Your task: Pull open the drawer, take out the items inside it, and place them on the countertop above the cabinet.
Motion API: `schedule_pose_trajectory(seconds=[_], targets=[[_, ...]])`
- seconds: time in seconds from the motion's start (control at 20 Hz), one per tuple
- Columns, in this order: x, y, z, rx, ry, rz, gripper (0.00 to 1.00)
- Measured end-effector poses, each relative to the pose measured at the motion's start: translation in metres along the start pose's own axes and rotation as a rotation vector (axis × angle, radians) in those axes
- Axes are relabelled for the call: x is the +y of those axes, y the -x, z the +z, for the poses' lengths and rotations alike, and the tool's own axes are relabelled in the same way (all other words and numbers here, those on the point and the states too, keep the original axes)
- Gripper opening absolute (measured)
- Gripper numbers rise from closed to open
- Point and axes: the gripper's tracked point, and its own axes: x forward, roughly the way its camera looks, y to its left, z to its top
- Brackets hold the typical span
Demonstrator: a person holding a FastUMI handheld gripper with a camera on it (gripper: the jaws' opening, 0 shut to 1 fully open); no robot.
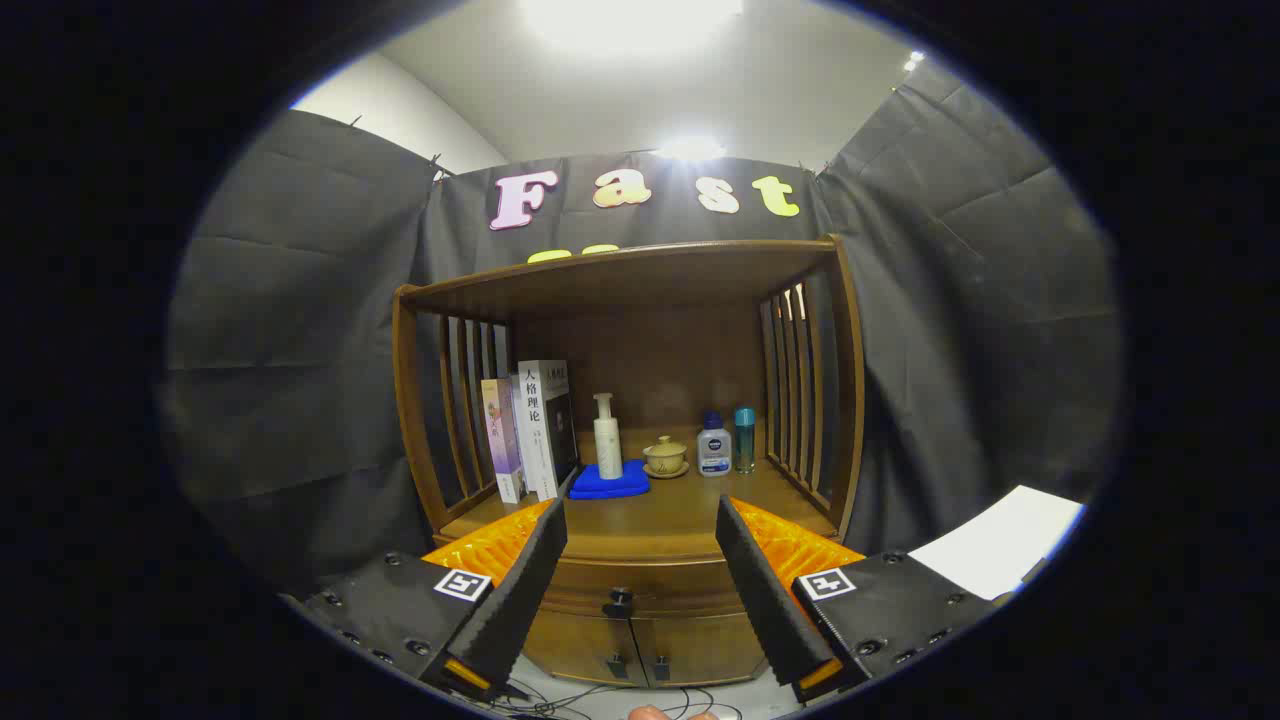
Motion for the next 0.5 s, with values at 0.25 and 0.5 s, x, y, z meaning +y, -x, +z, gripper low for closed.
schedule_pose_trajectory(seconds=[0.25,0.5], targets=[[-0.003,-0.009,-0.013,0.014,-0.005,-0.007,0.95],[-0.011,-0.02,-0.03,0.059,-0.045,-0.017,0.96]])
